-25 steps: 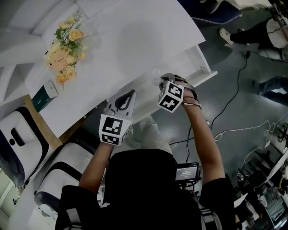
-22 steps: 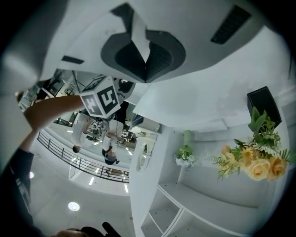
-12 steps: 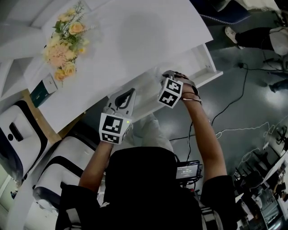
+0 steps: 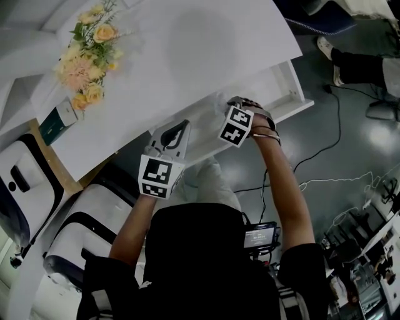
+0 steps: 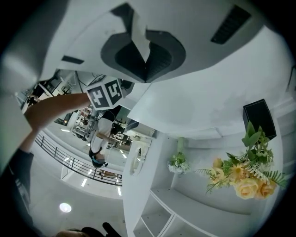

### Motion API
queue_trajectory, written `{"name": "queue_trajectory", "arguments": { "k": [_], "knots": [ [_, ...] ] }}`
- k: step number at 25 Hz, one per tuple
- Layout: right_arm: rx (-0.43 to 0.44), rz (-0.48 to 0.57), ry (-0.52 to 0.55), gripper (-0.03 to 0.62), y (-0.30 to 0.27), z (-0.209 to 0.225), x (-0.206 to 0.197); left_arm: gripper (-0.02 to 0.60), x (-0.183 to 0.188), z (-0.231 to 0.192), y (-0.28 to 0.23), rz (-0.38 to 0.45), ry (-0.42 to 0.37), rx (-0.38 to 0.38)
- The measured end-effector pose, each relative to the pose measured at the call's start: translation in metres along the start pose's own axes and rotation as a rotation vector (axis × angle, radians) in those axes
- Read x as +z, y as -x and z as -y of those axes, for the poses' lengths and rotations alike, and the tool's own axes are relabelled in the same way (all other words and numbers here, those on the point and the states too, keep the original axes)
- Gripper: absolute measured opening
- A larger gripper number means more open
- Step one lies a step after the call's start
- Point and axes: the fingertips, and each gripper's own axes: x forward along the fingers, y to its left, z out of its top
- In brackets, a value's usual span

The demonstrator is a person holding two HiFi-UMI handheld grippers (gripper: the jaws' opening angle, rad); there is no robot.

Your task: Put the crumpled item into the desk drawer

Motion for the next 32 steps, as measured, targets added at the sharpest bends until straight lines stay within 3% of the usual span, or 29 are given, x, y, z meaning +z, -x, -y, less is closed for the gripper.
{"name": "queue_trajectory", "arguments": {
  "k": [10, 32],
  "knots": [
    [0.023, -0.024, -0.008, 0.097, -0.011, 0.0, -0.002, 0.006, -0.006, -0.007, -0.003, -0.021, 0.027, 0.013],
    [0.057, -0.015, -0.041, 0.179, 0.0, -0.006, -0.01, 0.006, -0.001, -0.006, -0.002, -0.028, -0.032, -0.004]
  ]
}}
